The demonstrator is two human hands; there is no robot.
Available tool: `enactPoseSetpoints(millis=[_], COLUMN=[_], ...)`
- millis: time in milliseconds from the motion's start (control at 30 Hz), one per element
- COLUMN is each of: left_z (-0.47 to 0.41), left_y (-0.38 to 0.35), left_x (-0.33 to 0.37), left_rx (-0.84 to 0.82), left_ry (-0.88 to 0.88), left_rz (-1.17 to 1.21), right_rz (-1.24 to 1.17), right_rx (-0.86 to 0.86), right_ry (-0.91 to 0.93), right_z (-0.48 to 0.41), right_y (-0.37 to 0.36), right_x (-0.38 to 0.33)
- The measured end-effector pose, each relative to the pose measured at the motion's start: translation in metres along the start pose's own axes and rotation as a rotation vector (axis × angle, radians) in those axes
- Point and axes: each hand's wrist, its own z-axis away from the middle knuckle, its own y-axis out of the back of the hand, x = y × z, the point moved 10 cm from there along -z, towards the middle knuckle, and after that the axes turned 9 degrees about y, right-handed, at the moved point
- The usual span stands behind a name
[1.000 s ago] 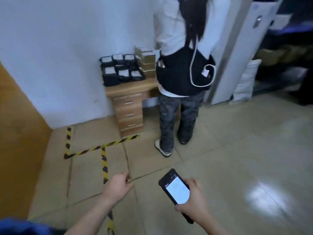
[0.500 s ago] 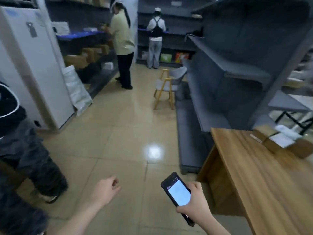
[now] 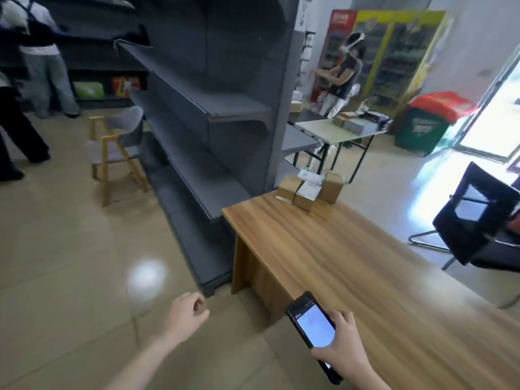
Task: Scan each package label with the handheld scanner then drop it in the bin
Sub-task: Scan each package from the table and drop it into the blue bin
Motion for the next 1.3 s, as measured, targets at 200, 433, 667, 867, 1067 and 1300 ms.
enactPoseSetpoints(millis=[200,433,667,867,1067,1300], left_z=[-0.06,-0.151,-0.229,-0.305,-0.411,-0.513], left_y=[-0.013,-0.036,-0.061,-0.089,-0.108,-0.148], left_x=[0.082,0.152,0.236,0.292,0.355,0.421], left_rx=[-0.014,-0.004,-0.084,-0.138,-0.086,-0.139], left_ry=[-0.118,-0.156,-0.195,-0.217,-0.22,-0.254], left_rz=[-0.057,-0.106,-0.083,-0.033,-0.047,-0.222], right_rz=[-0.016,-0.105,-0.106,-0.108,-0.129,-0.183], right_rx=[0.03,0.102,0.114,0.131,0.191,0.219], right_ry=[-0.077,-0.064,-0.123,-0.197,-0.304,-0.379], right_z=[-0.049,-0.132,-0.199,-0.252,-0.316,-0.39], right_y=[0.025,0.057,0.083,0.092,0.097,0.092], right_x=[0.035,0.068,0.105,0.135,0.157,0.162])
